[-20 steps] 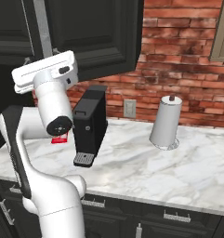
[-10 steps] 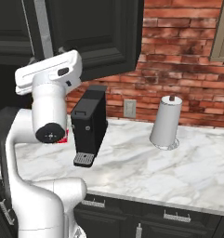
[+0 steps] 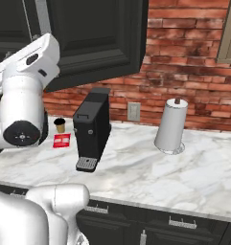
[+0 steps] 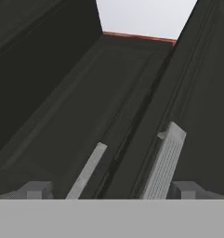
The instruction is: Pick the pan from the cabinet and place it on the stove. Then turn on the stove burner for the pan.
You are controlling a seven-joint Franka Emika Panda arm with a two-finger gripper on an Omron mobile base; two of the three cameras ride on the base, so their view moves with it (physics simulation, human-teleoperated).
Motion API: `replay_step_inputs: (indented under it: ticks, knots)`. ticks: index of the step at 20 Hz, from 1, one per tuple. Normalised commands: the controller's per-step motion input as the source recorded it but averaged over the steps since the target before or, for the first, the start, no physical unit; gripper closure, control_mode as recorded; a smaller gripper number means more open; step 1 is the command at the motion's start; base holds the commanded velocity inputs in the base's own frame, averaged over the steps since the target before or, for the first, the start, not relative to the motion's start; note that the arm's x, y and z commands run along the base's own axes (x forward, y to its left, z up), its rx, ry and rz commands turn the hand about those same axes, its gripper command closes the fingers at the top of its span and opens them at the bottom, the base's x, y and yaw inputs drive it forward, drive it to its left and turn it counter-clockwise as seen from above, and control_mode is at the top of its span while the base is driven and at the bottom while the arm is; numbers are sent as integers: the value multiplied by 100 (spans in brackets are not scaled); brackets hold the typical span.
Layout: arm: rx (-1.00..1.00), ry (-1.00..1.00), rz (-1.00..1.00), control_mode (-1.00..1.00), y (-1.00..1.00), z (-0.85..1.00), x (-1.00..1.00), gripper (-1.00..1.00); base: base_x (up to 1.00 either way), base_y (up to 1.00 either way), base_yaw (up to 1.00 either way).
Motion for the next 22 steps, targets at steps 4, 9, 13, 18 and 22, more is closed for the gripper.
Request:
replay_step_inputs:
  ticks: [4,9,13,18,22]
  knots:
    - [-20,22,-21,-100,42,5,-25,-100,0,0,0]
    - [-16,29,-29,-100,57,-17,-15,-100,0,0,0]
    - [-13,40,-18,-100,27,-44,5,-100,0,0,0]
    - [-12,33,-9,-100,2,-31,25,-100,0,0,0]
    - [-20,20,-8,-100,20,-37,41,-100,0,0,0]
